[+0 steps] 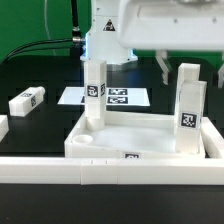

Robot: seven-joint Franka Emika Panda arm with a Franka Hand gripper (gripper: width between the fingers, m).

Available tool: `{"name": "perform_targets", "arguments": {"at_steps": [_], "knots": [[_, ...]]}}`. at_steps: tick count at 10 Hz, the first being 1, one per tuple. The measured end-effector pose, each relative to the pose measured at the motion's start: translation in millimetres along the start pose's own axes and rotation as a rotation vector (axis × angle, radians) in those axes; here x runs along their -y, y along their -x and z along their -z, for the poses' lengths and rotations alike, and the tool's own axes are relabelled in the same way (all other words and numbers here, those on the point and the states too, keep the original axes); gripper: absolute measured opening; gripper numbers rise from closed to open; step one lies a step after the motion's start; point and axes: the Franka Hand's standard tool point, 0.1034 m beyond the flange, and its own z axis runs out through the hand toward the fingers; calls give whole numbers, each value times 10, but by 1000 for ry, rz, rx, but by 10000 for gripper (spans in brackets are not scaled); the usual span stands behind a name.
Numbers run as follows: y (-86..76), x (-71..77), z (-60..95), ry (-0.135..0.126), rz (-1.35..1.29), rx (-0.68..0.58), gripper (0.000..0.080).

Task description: Assemble desk

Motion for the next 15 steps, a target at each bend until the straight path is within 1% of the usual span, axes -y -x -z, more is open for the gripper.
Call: {"name": "perform_targets", "arguments": {"at_steps": [1, 2, 3, 5, 7, 8, 9, 10, 11, 12, 14, 15], "knots": [[-35, -223, 180, -7, 41, 1, 617], [-87, -429, 270, -10, 85, -3, 639], [-147, -569, 295, -8, 103, -8, 639], [-134, -553, 274, -6, 94, -5, 648], [-138, -571, 267, -6, 93, -4, 649], [-143, -659, 230, -17, 129, -9, 649], [-164, -947, 186, -16, 202, -3, 649], [-218, -1265, 114, -8, 225, -12, 649], [-234, -1347, 75, -2, 210, -11, 649], [-227, -1285, 85, -5, 217, -12, 649], [-227, -1298, 76, -4, 216, -11, 649], [-219, -1345, 63, -7, 229, -9, 649]]}}
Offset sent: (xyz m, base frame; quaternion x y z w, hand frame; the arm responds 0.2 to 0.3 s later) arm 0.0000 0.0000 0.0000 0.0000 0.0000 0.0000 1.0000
